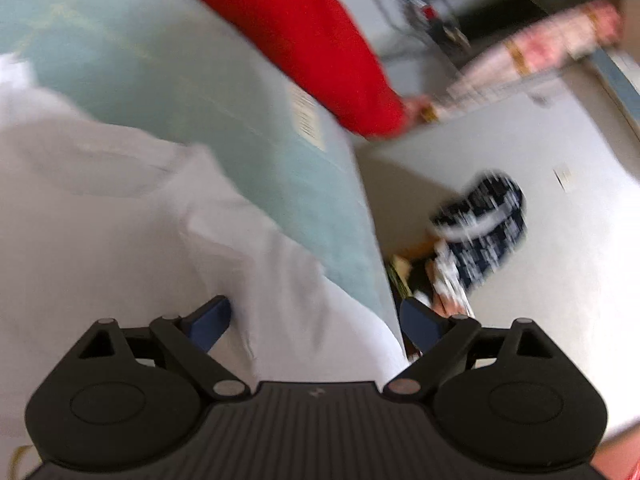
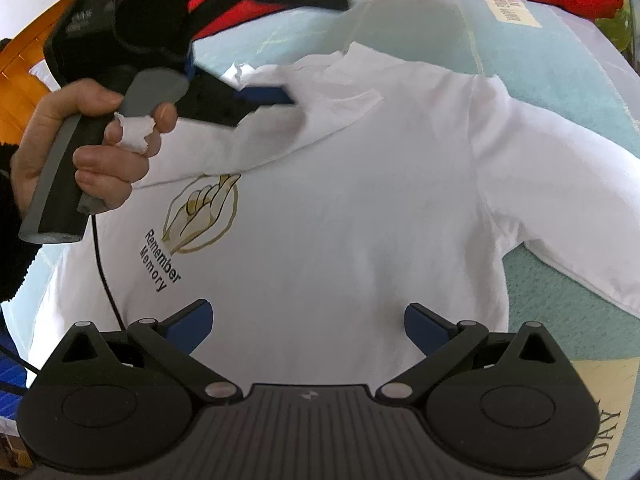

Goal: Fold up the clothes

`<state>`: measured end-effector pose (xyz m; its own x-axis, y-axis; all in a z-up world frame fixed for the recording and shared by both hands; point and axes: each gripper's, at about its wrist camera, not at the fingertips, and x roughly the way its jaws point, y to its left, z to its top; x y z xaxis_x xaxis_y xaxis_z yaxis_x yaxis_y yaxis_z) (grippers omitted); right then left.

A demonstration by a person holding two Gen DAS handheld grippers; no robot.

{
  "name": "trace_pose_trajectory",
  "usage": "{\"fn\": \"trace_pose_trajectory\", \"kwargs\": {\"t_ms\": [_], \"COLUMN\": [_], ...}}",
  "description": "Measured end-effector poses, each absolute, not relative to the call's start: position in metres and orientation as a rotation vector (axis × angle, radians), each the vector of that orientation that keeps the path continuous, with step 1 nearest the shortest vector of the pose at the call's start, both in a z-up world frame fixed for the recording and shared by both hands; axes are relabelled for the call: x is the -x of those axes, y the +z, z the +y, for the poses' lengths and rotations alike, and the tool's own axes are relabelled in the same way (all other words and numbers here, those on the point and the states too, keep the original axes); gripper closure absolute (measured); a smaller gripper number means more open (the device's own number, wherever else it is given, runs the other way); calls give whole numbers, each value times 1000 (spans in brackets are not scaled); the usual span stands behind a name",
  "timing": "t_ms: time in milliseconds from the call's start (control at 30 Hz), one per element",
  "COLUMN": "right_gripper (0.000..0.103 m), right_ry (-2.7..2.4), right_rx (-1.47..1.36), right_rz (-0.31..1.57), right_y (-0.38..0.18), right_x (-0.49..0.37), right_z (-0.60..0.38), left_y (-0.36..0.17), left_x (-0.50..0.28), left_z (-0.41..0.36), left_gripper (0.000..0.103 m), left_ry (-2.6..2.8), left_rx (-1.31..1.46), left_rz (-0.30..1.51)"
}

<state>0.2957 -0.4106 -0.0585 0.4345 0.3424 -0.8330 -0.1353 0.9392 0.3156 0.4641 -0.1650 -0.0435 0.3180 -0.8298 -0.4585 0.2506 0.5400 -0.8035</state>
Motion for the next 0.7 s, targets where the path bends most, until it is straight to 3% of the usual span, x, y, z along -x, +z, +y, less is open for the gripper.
{"fn": "trace_pose_trajectory", "kwargs": {"t_ms": [267, 700], "right_gripper": [0, 0], "right_ry": [294, 295], "right_rx": [-209, -177], "right_rz": [1092, 1040], "right_y": [-61, -46], "right_x": [-300, -320], "right_z": [-410, -406], "left_y": [-34, -6], "left_x": [-441, -368], "left_z": [-200, -80], "left_gripper": [11, 11], "left_ry": [-916, -444], "left_rx": [417, 46], "left_rz": [996, 900]}}
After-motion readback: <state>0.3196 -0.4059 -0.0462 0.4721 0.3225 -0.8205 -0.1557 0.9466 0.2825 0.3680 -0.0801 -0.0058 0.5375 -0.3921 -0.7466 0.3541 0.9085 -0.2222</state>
